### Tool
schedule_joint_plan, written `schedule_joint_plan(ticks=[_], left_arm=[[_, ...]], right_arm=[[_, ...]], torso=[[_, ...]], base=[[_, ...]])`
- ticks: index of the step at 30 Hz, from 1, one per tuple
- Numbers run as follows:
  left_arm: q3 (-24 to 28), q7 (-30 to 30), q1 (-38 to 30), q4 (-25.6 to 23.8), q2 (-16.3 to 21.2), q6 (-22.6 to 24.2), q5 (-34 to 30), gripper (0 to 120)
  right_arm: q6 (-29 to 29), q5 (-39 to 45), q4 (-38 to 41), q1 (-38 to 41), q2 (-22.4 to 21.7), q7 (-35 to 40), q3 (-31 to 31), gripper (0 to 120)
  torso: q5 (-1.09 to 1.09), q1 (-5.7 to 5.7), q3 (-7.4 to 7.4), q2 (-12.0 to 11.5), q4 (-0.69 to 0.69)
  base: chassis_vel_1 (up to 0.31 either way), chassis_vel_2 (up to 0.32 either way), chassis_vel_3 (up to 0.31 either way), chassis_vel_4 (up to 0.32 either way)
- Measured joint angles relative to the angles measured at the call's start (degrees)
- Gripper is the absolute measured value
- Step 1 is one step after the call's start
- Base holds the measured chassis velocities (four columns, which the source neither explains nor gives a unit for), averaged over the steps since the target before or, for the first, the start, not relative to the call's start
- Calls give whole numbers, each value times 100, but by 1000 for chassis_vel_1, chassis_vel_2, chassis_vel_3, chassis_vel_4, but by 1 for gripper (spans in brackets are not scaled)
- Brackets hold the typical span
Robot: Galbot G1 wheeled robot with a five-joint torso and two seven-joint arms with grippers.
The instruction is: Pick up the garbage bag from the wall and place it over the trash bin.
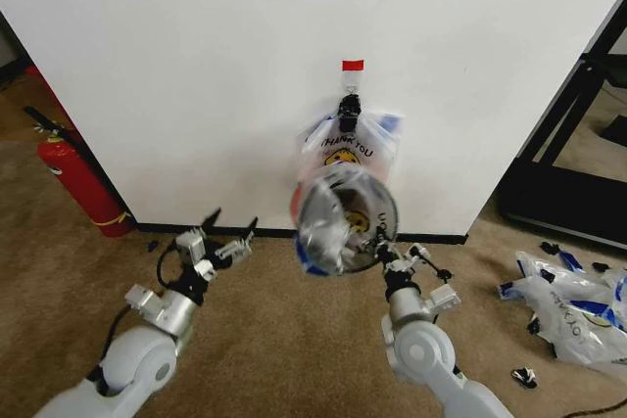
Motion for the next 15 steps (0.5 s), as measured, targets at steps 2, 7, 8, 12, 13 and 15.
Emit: schedule_joint_plan(ticks=[2,7,8,12,13,15], left_arm=[[41,389,-3,85,-40,-14,-23,100],[303,1083,-115,189,-309,389,-208,100],[303,1083,-115,189,-309,389,-208,100],[329,1117,-145,98,-402,692,-268,100],[327,1091,-156,99,-403,716,-219,100],[323,1052,-165,107,-403,731,-170,100]], right_arm=[[-31,67,71,-60,63,62,61,0],[-148,176,346,-396,174,29,82,0],[-148,176,346,-396,174,29,82,0],[-193,176,427,-474,220,-24,-14,0],[-199,175,439,-480,227,-33,-26,0],[-201,174,448,-482,233,-37,-30,0]], torso=[[0,0,0,0,-1],[0,0,0,0,-2],[0,0,0,0,-2],[2,0,0,0,0],[1,0,0,0,0],[1,0,0,0,-1]], base=[[0,0,0,0],[0,0,0,0],[0,0,0,0],[0,0,0,0],[0,0,0,0],[0,0,0,0]])
